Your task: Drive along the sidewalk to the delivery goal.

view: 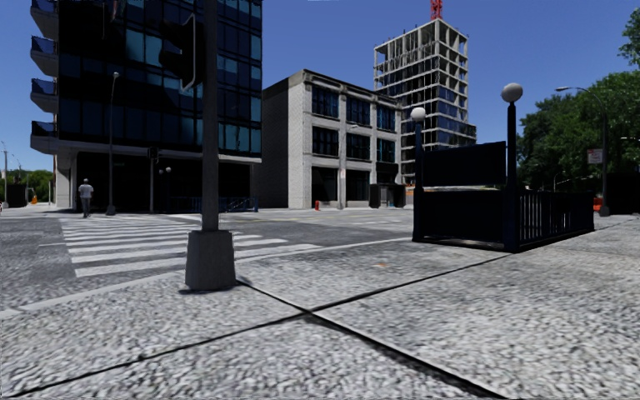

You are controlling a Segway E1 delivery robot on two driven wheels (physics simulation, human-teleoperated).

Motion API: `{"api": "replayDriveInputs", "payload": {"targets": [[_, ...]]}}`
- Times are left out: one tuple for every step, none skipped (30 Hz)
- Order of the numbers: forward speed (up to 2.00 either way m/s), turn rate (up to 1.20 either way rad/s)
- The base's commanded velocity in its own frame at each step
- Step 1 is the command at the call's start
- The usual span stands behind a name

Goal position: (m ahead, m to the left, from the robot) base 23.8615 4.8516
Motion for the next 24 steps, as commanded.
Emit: {"api": "replayDriveInputs", "payload": {"targets": [[2.00,0.00],[2.00,0.00],[2.00,0.00],[2.00,0.00],[2.00,0.00],[2.00,0.00],[2.00,0.00],[2.00,0.00],[2.00,0.00],[2.00,0.00],[2.00,0.00],[2.00,0.00],[2.00,0.00],[2.00,0.00],[2.00,0.00],[2.00,0.00],[2.00,0.00],[2.00,0.00],[2.00,0.00],[2.00,0.00],[2.00,0.00],[2.00,0.00],[2.00,0.00],[2.00,0.00]]}}
